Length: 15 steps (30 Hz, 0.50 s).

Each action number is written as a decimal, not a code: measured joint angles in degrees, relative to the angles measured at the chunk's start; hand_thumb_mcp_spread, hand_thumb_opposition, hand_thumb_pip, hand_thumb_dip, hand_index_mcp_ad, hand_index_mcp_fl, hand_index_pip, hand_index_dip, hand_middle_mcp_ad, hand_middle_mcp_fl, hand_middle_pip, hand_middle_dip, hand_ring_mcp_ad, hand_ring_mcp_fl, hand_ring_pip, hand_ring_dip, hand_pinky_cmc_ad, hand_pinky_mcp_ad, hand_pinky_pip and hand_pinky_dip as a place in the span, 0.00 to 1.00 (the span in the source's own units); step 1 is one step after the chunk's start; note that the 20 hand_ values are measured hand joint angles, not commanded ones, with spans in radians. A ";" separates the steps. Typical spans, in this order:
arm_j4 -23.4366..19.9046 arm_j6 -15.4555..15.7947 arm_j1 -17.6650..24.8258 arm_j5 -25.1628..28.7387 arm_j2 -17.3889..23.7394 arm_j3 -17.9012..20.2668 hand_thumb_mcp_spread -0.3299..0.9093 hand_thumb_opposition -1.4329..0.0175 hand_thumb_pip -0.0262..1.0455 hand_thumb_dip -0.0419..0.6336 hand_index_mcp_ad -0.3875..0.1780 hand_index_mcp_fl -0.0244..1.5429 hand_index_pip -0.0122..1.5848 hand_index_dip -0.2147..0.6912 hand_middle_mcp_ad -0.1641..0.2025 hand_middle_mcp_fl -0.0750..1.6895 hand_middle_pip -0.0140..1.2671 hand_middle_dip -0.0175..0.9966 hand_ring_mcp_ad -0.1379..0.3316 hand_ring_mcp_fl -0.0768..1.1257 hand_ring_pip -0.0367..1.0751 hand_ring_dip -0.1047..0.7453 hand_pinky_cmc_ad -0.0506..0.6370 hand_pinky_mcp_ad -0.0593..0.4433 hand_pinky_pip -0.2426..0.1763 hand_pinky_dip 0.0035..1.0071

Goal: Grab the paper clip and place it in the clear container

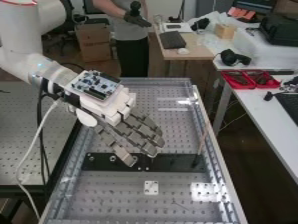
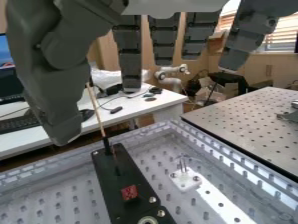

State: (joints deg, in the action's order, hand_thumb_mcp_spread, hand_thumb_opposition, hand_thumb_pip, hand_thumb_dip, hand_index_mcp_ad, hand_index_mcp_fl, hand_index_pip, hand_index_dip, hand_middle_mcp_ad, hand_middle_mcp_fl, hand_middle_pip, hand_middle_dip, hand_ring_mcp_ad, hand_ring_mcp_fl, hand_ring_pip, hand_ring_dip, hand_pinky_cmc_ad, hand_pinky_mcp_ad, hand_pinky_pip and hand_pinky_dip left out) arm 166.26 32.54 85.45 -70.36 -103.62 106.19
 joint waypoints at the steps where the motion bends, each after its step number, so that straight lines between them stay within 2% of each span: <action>1: -0.06 -0.02 -0.32 -0.24 -0.51 -0.22 0.57 0.48 0.51 0.36 0.60 0.20 0.29 0.35 0.70 0.05 0.11 0.14 0.54 0.06 0.09 0.18 0.54 0.64 0.44 0.19; 9: -1.73 0.06 -3.15 -3.75 -2.79 -1.34 0.59 0.46 0.52 0.37 0.59 0.26 0.42 0.35 0.70 0.07 0.11 0.14 0.54 0.06 0.10 0.18 0.53 0.64 0.44 0.18; 15: -3.29 0.43 -6.61 -9.41 -4.57 -2.67 0.60 0.44 0.52 0.41 0.57 0.30 0.48 0.35 0.70 0.08 0.11 0.15 0.54 0.06 0.11 0.18 0.54 0.64 0.46 0.18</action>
State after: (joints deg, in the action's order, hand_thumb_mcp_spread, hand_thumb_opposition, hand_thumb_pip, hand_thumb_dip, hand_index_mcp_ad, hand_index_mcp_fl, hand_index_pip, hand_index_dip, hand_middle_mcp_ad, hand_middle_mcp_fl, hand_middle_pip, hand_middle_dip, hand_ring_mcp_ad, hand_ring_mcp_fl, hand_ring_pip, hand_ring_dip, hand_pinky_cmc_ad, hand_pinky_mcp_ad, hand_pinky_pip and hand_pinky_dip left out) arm 162.97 32.97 78.84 -79.77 -108.20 103.52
